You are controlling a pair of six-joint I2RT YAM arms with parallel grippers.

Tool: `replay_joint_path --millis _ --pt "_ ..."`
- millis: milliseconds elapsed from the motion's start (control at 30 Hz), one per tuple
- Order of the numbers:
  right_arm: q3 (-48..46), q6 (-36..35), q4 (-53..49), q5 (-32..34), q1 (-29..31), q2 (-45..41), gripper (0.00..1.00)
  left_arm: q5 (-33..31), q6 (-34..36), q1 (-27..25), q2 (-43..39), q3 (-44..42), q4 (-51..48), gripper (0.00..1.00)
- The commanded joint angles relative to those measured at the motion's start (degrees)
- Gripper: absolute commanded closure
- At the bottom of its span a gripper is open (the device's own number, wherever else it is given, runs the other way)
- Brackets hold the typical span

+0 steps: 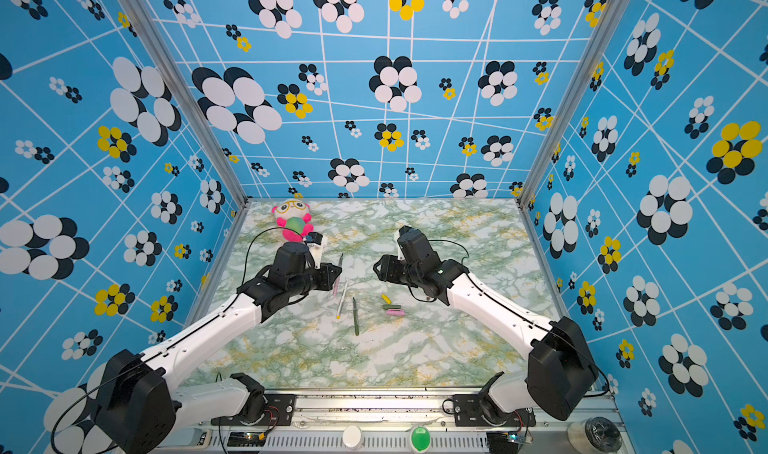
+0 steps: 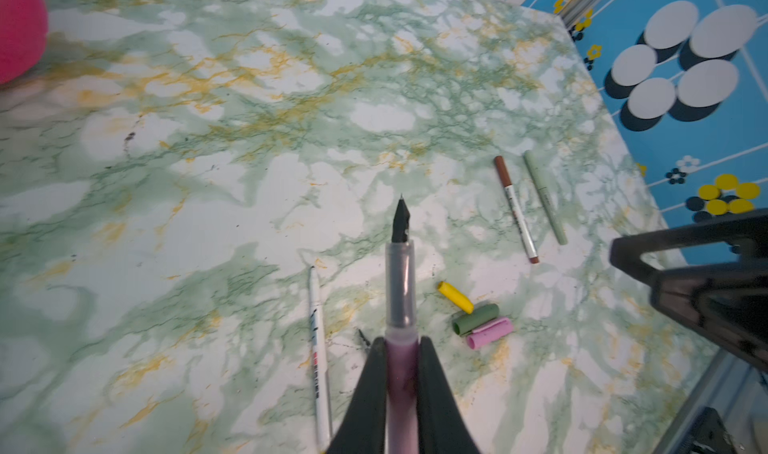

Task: Insert the pens into the pen caps
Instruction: 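Lift the pink pen upright with the left gripper while the right gripper reaches toward it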

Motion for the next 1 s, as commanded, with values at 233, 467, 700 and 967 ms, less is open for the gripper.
replay_joint_path --millis 233,467,700,967 --pt "3.3 2.5 11.2 -12.4 0.6 4.4 0.41 15.8 -3.2 -1.6 0.1 -4.1 12.0 0.84" --pt "2.8 3.9 12.2 -12.5 1.3 6.8 0.43 15.8 -3.6 -3.3 1.7 -3.1 13.2 0.83" --pt "3.1 5.4 12.8 -12.9 1.7 8.6 0.57 12.9 -4.0 -4.3 1.8 -3.3 13.7 0.84" --pt "3.1 5.8 13.1 -13.1 2.1 9.2 0.80 10.5 -4.7 -4.4 1.5 -3.9 14.9 0.84"
